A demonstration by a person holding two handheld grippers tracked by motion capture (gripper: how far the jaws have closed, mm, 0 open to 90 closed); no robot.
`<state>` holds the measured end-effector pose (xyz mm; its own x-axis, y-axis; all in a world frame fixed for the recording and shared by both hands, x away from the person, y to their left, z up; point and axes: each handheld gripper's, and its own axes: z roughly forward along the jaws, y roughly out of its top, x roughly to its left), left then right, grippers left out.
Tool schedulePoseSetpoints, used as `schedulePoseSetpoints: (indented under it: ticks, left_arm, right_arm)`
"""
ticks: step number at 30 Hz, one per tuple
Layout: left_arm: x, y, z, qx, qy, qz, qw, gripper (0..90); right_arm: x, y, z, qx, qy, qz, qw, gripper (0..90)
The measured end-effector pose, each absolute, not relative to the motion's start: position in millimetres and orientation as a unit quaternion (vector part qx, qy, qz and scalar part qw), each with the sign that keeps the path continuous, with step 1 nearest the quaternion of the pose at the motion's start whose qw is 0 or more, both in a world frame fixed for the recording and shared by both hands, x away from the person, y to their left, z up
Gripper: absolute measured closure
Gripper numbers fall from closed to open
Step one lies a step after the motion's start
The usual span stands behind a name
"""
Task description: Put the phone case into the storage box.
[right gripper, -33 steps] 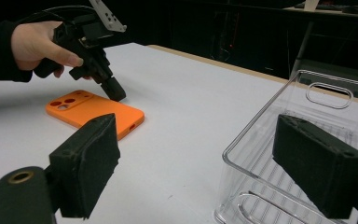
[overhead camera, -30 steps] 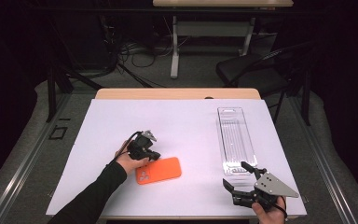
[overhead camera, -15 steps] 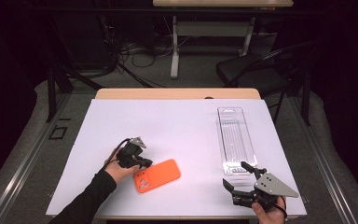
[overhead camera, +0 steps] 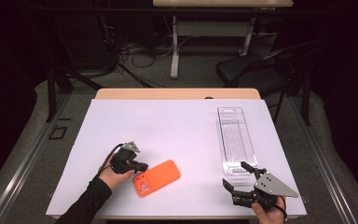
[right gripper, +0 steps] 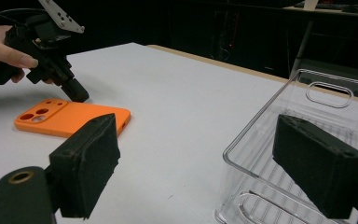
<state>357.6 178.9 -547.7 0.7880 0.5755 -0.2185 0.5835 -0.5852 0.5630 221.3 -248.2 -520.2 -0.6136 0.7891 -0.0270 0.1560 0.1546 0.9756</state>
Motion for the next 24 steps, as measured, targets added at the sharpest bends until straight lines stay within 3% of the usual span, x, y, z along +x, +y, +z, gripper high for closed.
schedulePoseSetpoints:
  ticks: [3, 16, 24]
  left_arm:
    - [357.7, 181.6, -543.3, 0.886, 0.329, -0.006, 0.327, 89.8]
    - [350.7, 191.7, -517.8, 0.869, 0.343, 0.018, 0.356, 65.0]
    - [346.5, 191.8, -505.1, 0.862, 0.335, 0.017, 0.379, 63.3]
  right_arm:
    - [221.1, -248.3, -520.0, 0.334, 0.705, 0.557, 0.285, 14.1]
    - [221.0, -248.6, -519.9, 0.335, 0.704, 0.558, 0.285, 14.1]
    - [220.9, -248.5, -519.9, 0.334, 0.704, 0.558, 0.285, 14.1]
